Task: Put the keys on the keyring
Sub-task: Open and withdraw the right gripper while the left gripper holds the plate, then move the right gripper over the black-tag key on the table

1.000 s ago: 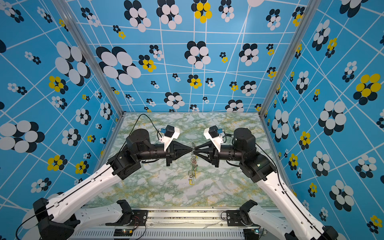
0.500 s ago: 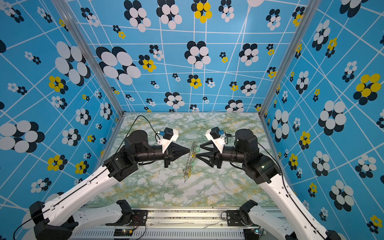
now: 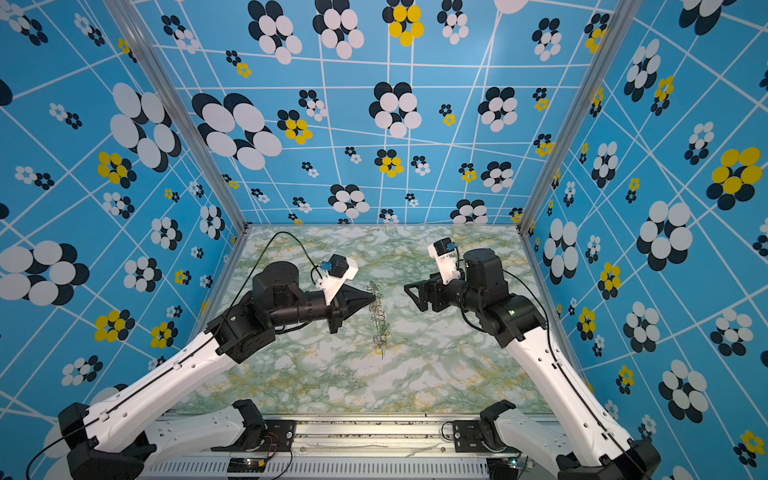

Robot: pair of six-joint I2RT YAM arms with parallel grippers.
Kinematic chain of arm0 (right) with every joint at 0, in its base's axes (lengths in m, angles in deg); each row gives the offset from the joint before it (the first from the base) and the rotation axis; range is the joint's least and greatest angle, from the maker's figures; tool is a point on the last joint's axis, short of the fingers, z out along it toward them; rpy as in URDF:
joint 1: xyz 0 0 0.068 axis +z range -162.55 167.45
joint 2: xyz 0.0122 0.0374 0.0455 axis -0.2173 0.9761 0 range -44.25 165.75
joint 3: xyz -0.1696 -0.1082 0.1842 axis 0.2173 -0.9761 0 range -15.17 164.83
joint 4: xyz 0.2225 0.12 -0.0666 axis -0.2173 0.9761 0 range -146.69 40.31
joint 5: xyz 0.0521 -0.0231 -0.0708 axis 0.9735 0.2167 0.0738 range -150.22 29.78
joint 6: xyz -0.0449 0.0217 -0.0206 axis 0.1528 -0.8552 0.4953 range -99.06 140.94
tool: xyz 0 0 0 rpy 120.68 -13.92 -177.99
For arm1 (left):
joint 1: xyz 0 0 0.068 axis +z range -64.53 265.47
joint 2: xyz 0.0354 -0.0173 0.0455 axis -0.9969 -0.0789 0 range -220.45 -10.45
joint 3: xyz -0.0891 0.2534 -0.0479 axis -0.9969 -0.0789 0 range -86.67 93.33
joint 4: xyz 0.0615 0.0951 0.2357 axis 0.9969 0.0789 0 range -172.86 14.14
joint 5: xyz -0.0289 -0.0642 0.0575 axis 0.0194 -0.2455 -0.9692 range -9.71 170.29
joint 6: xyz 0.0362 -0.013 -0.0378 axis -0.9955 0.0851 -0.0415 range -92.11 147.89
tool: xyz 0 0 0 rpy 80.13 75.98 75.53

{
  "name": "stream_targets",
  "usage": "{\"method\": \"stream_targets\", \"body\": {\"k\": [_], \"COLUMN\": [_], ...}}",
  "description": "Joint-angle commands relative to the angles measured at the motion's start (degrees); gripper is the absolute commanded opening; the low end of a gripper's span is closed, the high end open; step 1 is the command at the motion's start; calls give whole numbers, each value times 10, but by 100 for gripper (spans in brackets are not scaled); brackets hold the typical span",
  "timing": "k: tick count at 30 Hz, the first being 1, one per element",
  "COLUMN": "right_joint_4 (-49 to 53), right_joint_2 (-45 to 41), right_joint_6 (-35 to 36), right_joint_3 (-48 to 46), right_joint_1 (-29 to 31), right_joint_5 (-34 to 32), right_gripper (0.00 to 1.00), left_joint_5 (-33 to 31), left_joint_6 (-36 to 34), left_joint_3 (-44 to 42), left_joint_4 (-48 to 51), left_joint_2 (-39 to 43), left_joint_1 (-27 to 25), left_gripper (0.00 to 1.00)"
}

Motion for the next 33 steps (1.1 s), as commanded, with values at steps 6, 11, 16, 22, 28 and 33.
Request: {"method": "stream_targets", "body": {"k": [6,11,16,22,28,33], "right_joint_4": [62,42,2,-23,-29,-28], "right_joint_2": [113,207,315,441,527,574], "right_joint_6": [-91,-148,-158,-171,-168,-162], "right_joint_3": [27,48,80,151,204,238], "right_joint_1": [-96,-146,-191,-224,-225,-225], "right_joint_5": [-110,-131,-162,-143,-182,-203], "right_gripper": [91,88,84,67,61,50], "left_joint_5": [-16,-8,6,11,8,8], "left_joint_6": [-6,-14,-17,-15,-13,-13], "left_joint_3": [-11,-9,-15,-30,-46,-51], "left_joint_4": [-10,-8,-10,-26,-32,-31], "left_joint_2": [11,5,-6,-8,4,8], "left_joint_1": [-1,10,15,20,33,40], "left_gripper": [0,0,0,0,0,0]}}
